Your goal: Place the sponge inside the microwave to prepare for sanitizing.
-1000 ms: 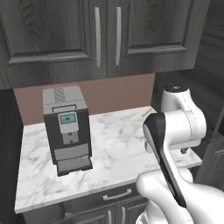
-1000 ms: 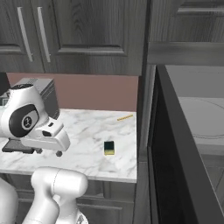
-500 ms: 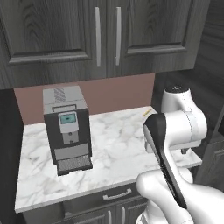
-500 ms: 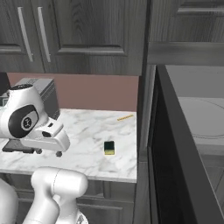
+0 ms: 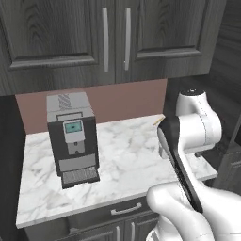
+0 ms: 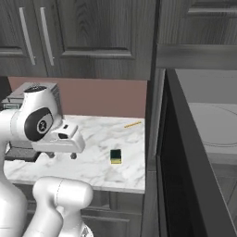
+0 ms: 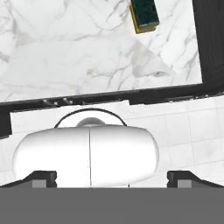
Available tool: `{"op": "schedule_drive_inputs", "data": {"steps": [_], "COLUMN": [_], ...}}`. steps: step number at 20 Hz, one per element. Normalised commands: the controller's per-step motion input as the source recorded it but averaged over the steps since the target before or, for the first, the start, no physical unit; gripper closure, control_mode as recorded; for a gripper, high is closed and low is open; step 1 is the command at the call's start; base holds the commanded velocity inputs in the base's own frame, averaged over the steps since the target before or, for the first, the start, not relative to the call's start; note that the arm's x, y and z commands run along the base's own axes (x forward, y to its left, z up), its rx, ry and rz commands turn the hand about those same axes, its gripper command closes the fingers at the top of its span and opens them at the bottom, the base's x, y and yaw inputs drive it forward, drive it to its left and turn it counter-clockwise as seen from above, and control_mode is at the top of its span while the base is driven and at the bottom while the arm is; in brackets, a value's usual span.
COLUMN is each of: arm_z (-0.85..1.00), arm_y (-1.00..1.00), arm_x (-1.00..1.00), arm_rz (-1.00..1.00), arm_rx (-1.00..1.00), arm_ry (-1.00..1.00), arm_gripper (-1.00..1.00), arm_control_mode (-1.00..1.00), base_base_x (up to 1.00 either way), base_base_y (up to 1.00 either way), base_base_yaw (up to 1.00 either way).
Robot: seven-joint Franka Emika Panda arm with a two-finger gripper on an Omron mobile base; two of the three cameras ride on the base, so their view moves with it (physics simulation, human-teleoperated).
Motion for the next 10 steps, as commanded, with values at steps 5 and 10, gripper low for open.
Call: {"op": "schedule_drive_inputs", "data": {"steps": [5, 10], "arm_z": [-0.01, -0.38], "arm_y": [-0.21, -0.37], "arm_x": [0.62, 0.65], "arm_rz": [0.1, 0.15], "arm_rx": [0.02, 0.08], "arm_ry": [0.04, -0.06], "arm_gripper": [-1.0, -1.0], "arm_control_mode": [-1.0, -1.0], "base_base_x": [0.0, 0.0], "base_base_y": [0.0, 0.0], "base_base_yaw": [0.0, 0.0]}}
